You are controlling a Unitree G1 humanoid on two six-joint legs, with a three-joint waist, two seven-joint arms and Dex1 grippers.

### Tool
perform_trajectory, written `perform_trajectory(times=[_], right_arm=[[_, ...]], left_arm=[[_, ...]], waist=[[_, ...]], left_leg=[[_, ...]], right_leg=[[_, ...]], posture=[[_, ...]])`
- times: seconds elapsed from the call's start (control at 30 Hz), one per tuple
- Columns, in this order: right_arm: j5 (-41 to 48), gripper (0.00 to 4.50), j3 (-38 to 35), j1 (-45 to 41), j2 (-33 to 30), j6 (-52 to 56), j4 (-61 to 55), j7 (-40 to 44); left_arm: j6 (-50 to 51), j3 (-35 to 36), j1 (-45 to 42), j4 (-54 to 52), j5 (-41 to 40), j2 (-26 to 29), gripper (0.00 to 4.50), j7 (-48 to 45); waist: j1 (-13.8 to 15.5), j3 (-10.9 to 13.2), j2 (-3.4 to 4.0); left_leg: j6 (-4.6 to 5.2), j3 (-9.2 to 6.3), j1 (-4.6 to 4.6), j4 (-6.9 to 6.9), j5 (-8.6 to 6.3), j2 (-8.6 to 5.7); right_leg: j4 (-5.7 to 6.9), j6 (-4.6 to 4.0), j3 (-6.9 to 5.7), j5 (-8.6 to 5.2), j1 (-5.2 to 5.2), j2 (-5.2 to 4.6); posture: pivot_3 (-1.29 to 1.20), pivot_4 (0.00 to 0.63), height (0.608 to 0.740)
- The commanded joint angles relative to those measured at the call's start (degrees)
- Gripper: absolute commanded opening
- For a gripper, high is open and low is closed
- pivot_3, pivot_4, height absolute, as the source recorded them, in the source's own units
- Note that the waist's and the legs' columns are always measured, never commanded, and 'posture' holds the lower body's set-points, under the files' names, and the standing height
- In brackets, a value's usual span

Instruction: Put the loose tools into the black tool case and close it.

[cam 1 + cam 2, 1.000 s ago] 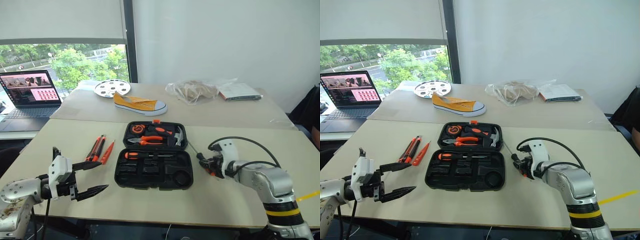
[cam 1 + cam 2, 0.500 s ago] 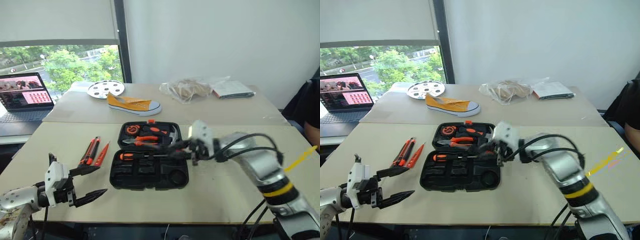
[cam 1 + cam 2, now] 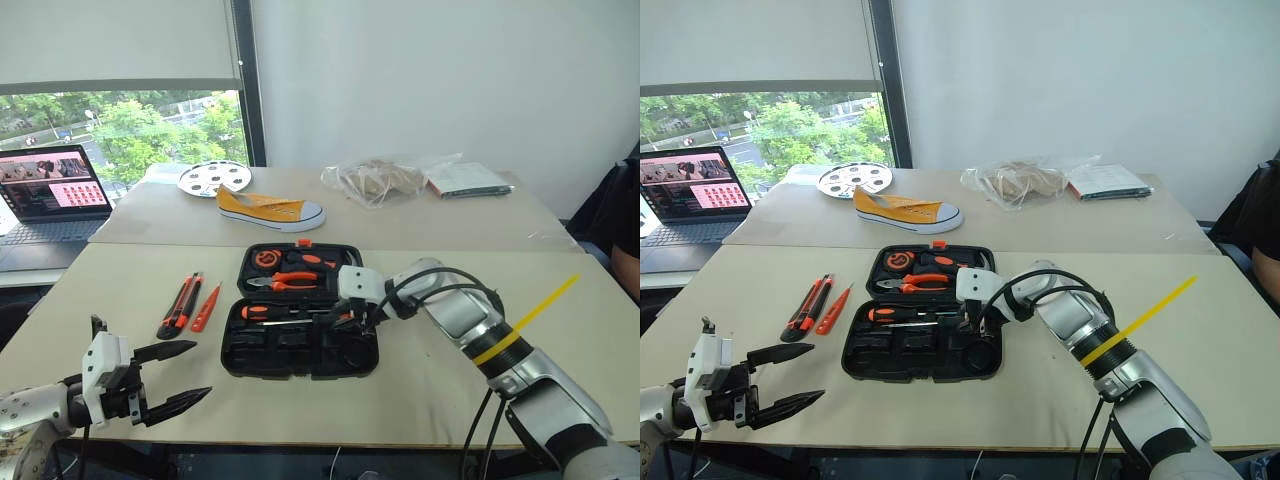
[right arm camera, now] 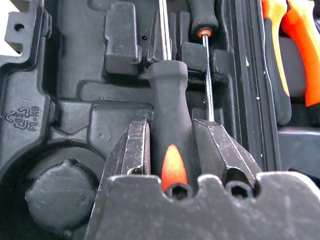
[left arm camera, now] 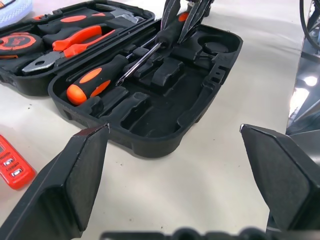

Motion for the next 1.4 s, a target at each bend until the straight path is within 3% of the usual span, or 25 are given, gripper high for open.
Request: perform_trajectory(times=[0.03, 0.37, 0.43, 0.47, 0.53, 0.73, 0.83, 1.03, 1.4], right_arm=[[-2.1, 1.00, -0.3, -0.3, -0.2, 4.1, 1.1, 0.4], [-2.6, 1.00, 0.0, -1.7, 0.5, 6.4, 4.1, 2.4], [-2.7, 2.03, -0.1, -2.3, 0.3, 4.5, 4.2, 3.1], [-2.5, 2.13, -0.4, -2.5, 0.3, 3.8, 4.1, 3.6], [-0.8, 2.87, -1.9, -3.1, 0.7, 3.7, 3.2, 4.7], [2.8, 2.87, -5.0, -6.0, -1.3, 6.7, -0.2, 10.3], [3.6, 2.15, -6.6, -5.8, -0.5, 7.0, -0.4, 9.3], [2.5, 0.09, -6.5, -3.7, 3.5, 6.6, 1.2, 5.2], [-2.4, 0.04, -3.0, -2.4, 7.6, 2.6, 8.6, 2.0]], left_arm=[[-0.2, 1.2, 0.4, -1.5, -0.5, 0.2, 4.50, 0.3], [-0.5, 0.9, 0.6, -2.0, -0.3, -0.2, 4.50, 0.8], [-0.6, 0.9, 0.8, -2.1, -0.3, -0.3, 4.50, 0.9], [-0.6, 0.9, 0.9, -2.1, -0.3, -0.3, 4.50, 1.0], [-0.6, 0.9, 1.0, -2.2, -0.3, -0.3, 4.50, 1.2], [-0.5, 0.6, 0.9, -1.6, -0.2, -0.3, 4.50, 1.3], [-0.6, 0.3, 0.4, -1.1, -0.1, -0.4, 4.50, 1.3], [-0.9, -0.4, -1.0, 0.1, 0.4, -0.7, 4.50, 1.4], [-1.3, -0.6, -1.5, 0.5, 1.5, -1.0, 4.50, 2.1]], waist=[[0.0, 0.0, 0.00], [0.1, 0.0, -0.01], [0.1, 0.0, -0.01], [0.1, 0.0, -0.01], [0.1, 0.0, -0.01], [0.0, 0.0, 0.02], [-0.1, 0.0, 0.02], [-0.2, 0.0, 0.02], [-0.6, 0.0, 0.02]], left_leg=[[-0.01, 0.01, 0.03, 0.00, 0.00, 0.00], [-0.02, 0.10, 0.28, -0.01, 0.01, 0.00], [-0.01, 0.11, 0.27, -0.01, 0.00, -0.01], [-0.01, 0.11, 0.26, -0.01, 0.00, -0.02], [-0.01, 0.12, 0.26, -0.03, 0.00, -0.02], [-0.02, 0.13, 0.16, -0.07, 0.00, 0.02], [-0.02, 0.14, 0.15, -0.09, 0.00, 0.03], [-0.11, 0.17, 0.19, -0.13, -0.02, 0.10], [-0.12, 0.30, 0.25, -0.17, -0.03, 0.13]], right_leg=[[0.04, -0.01, 0.01, 0.00, 0.01, 0.00], [0.12, -0.05, 0.10, -0.02, 0.13, -0.04], [0.12, -0.05, 0.10, -0.03, 0.12, -0.06], [0.11, -0.05, 0.10, -0.03, 0.12, -0.07], [0.11, -0.05, 0.08, -0.03, 0.11, -0.08], [0.10, -0.09, 0.08, -0.05, 0.00, -0.04], [0.08, -0.09, 0.08, -0.05, -0.02, -0.03], [0.10, -0.15, 0.08, -0.08, -0.01, 0.01], [0.11, -0.17, 0.15, -0.10, -0.03, 0.02]], posture=[[0.00, 0.150, 0.740], [0.00, 0.150, 0.740], [0.00, 0.150, 0.740], [0.00, 0.150, 0.740], [0.00, 0.150, 0.740], [0.00, 0.150, 0.740], [0.00, 0.150, 0.740], [0.00, 0.150, 0.740], [0.00, 0.150, 0.740]])
